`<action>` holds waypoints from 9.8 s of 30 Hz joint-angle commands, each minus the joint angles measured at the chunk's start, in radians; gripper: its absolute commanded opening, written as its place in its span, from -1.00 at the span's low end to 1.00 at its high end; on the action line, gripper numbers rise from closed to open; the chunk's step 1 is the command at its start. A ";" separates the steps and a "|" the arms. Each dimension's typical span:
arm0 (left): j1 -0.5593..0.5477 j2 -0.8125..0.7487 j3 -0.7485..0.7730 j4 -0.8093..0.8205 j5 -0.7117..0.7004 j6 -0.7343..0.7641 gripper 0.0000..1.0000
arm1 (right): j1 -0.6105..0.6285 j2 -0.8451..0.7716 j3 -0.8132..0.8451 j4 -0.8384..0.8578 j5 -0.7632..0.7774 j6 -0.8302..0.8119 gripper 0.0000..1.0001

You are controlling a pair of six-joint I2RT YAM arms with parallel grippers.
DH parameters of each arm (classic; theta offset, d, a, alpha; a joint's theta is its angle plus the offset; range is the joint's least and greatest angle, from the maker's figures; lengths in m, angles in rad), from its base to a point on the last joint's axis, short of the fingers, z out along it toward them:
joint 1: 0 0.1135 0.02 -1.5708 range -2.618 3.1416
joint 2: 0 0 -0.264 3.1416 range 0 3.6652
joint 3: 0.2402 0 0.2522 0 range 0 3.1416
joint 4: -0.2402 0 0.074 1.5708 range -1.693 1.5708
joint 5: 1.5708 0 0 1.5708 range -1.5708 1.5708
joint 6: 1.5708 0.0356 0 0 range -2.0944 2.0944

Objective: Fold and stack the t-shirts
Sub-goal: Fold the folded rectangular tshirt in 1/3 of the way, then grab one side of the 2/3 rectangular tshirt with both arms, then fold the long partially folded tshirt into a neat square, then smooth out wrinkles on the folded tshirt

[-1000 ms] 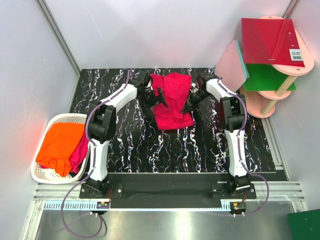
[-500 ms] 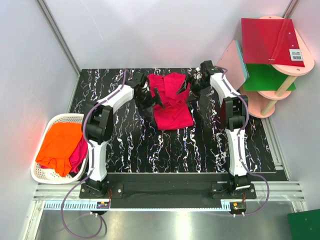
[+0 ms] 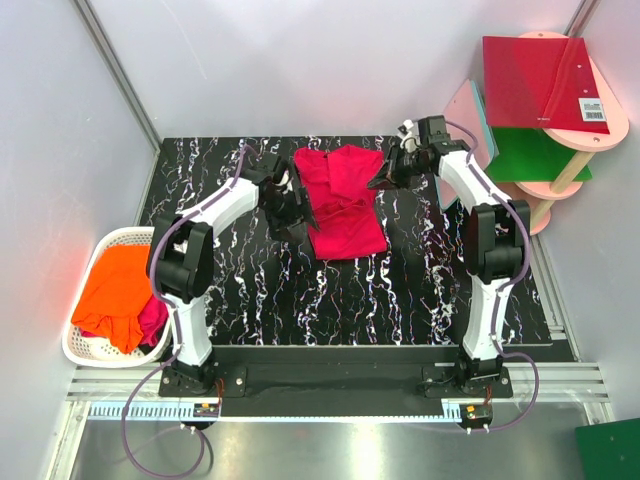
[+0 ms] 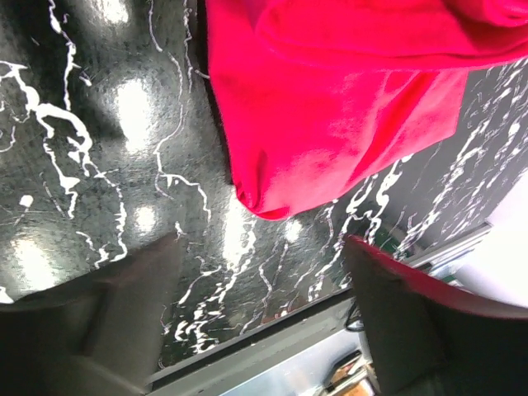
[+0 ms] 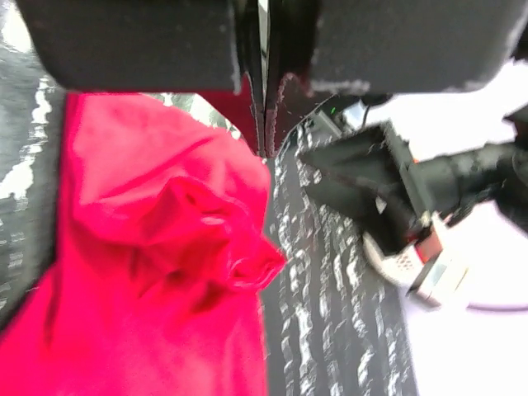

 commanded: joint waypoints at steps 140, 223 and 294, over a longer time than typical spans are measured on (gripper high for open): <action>-0.168 -0.135 -0.094 0.189 0.336 -0.326 -0.99 | -0.035 -0.300 -0.455 -0.279 -0.097 -0.017 -0.94; 0.068 0.818 0.818 0.962 0.406 -0.823 -1.00 | -0.131 0.186 0.114 -0.061 0.041 0.011 -0.98; 0.177 0.140 0.177 0.220 0.377 0.249 0.98 | 0.196 -0.071 0.045 -0.445 0.701 -0.138 0.99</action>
